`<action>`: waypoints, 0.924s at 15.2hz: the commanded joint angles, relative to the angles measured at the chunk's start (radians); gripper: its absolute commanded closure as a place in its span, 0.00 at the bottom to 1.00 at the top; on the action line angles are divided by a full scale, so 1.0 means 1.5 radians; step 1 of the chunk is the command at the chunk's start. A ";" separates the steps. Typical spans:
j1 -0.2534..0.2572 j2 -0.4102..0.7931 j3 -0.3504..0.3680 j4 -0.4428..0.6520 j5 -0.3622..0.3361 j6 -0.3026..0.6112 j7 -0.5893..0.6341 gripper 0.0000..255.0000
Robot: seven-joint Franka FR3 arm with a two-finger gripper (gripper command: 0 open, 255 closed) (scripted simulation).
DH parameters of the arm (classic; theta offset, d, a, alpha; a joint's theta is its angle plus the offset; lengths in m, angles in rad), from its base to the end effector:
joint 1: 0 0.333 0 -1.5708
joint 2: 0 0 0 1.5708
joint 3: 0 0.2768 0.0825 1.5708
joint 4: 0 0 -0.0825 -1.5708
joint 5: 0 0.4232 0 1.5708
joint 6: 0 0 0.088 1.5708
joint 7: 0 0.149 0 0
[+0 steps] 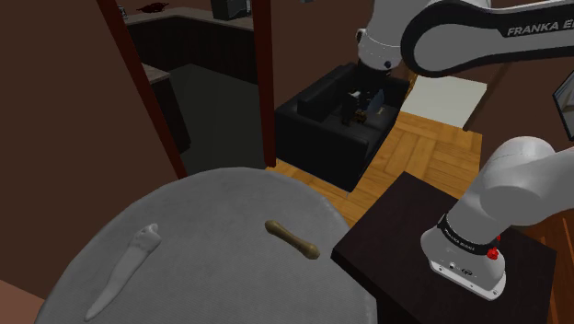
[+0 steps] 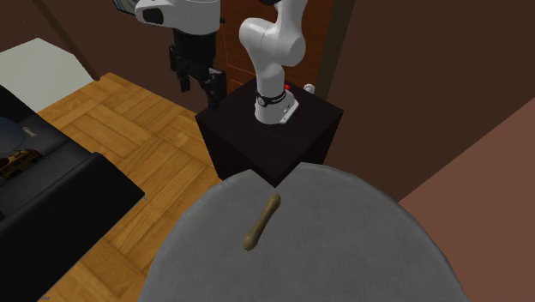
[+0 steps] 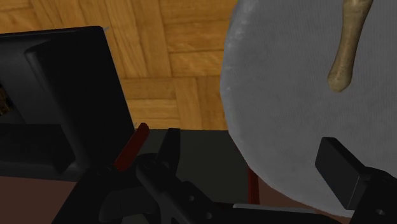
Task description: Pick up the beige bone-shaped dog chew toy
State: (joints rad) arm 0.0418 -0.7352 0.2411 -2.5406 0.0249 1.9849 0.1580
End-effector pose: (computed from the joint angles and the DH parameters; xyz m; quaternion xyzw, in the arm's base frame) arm 0.4065 0.1117 0.4367 0.9937 0.0345 0.0938 0.0515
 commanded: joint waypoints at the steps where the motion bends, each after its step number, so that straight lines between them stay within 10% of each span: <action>1: 0.006 0.027 0.022 -0.018 0.007 0.040 0.019 0.00; 14: 0.000 0.277 0.174 -0.063 -0.019 0.292 0.168 0.00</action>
State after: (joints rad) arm 0.0487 -0.3576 0.4831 -2.6362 0.0109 2.3918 0.3873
